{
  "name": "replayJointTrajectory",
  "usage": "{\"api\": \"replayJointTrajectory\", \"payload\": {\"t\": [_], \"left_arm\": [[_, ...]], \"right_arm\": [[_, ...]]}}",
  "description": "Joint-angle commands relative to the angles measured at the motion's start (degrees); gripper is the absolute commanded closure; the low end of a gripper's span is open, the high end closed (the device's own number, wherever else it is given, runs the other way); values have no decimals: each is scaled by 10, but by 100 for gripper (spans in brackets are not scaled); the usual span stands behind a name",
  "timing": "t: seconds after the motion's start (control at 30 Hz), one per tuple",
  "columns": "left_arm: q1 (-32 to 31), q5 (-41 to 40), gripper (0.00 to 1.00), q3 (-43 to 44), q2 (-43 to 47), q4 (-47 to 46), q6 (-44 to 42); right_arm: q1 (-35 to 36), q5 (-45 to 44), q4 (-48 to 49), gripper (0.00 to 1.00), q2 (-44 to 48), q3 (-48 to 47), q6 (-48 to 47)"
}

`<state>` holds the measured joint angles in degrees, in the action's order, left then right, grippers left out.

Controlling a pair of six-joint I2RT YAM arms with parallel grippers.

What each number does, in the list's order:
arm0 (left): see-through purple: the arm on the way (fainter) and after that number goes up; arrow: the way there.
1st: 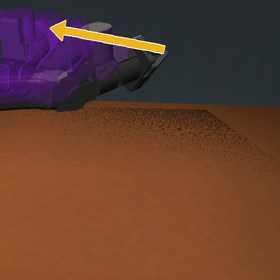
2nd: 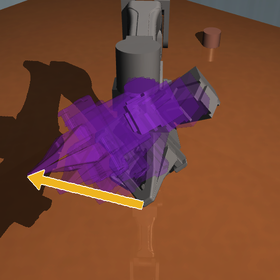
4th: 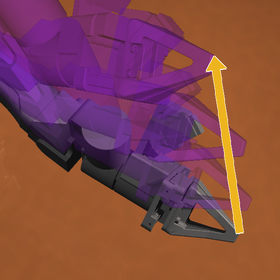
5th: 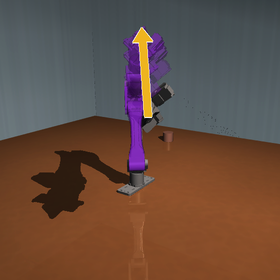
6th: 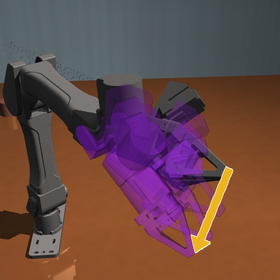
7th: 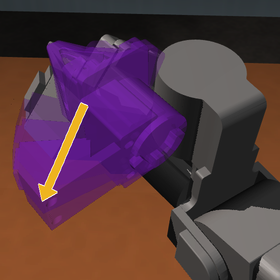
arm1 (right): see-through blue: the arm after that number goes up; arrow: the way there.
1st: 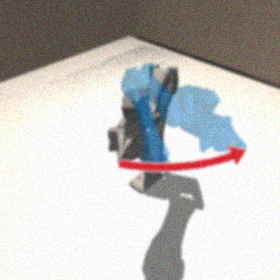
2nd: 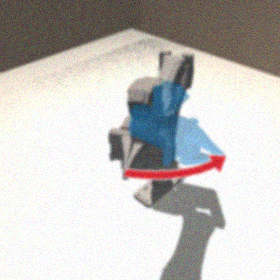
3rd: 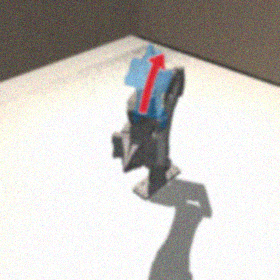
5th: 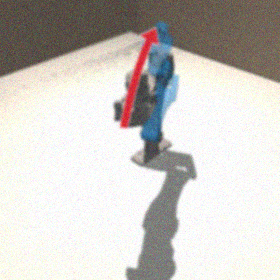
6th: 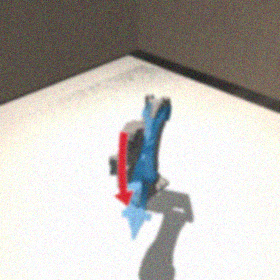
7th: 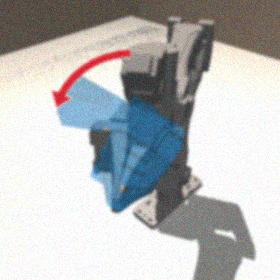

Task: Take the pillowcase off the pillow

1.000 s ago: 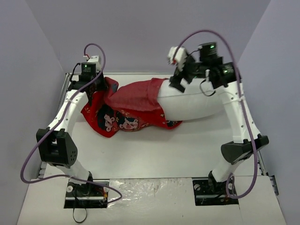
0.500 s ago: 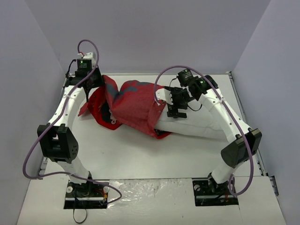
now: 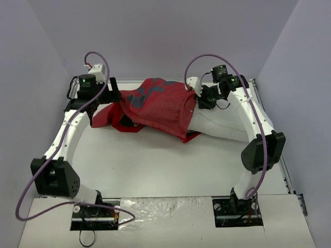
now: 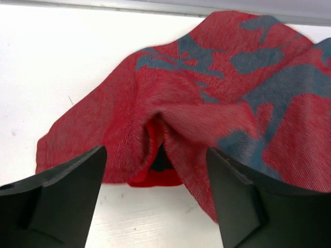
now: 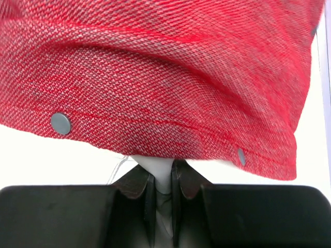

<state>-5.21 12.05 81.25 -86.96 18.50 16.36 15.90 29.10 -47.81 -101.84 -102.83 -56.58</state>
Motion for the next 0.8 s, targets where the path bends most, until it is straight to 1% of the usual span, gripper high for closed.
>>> {"api": "replayJointTrajectory", "payload": {"t": [0.0,0.03,0.07,0.1,0.13,0.17,0.2,0.23,0.27,0.33,0.37,0.4,0.43,0.47,0.5,0.53,0.57,0.6,0.63,0.73,0.77], "left_arm": [[-2,7,21,-39,129,-58,-67],[-10,3,16,-58,161,-90,-77],[-35,-4,4,-83,226,-114,-86],[-49,-11,3,-134,254,-140,-95],[-60,-11,3,-156,280,-172,-115],[-77,8,3,-172,317,-175,-126],[-83,23,3,-184,330,-172,-140],[-89,64,3,-203,339,-154,-169],[-103,88,2,-212,354,-145,-193],[-124,121,2,-232,365,-121,-248],[-148,144,1,-235,370,-112,-268],[-162,145,1,-232,369,-89,-311],[-175,141,1,-226,365,-74,-329],[-188,121,0,-218,346,-57,-349],[-208,110,0,-209,333,-35,-393],[-216,97,0,-199,317,-4,-413],[-220,87,0,-183,285,4,-431],[-223,72,1,-176,269,6,-462],[-223,63,5,-166,241,0,-473],[-219,46,6,-153,196,-30,-512],[-216,43,6,-139,166,-39,-517]], "right_arm": [[-15,60,-25,100,15,-29,20],[-17,75,-30,100,16,-33,17],[-19,96,-31,100,16,-39,25],[-21,106,-31,100,14,-44,32],[-21,118,-33,100,9,-48,38],[-23,127,-33,100,6,-54,50],[-28,147,-35,100,2,-68,52],[-30,157,-40,100,-8,-76,52],[-32,163,-46,100,-13,-85,56],[-37,176,-61,100,-34,-119,47],[-40,181,-80,100,-41,-130,40],[-50,196,-91,100,-56,-158,35],[-55,205,-116,100,-66,-174,30],[-60,213,-127,100,-73,-188,25],[-64,220,-139,100,-82,-201,16],[-70,227,-157,100,-93,-222,10],[-72,228,-161,100,-95,-226,7],[-73,227,-162,100,-94,-228,2],[-74,226,-165,100,-92,-226,0],[-76,226,-166,100,-85,-222,-2],[-80,226,-166,100,-83,-218,-3]]}}
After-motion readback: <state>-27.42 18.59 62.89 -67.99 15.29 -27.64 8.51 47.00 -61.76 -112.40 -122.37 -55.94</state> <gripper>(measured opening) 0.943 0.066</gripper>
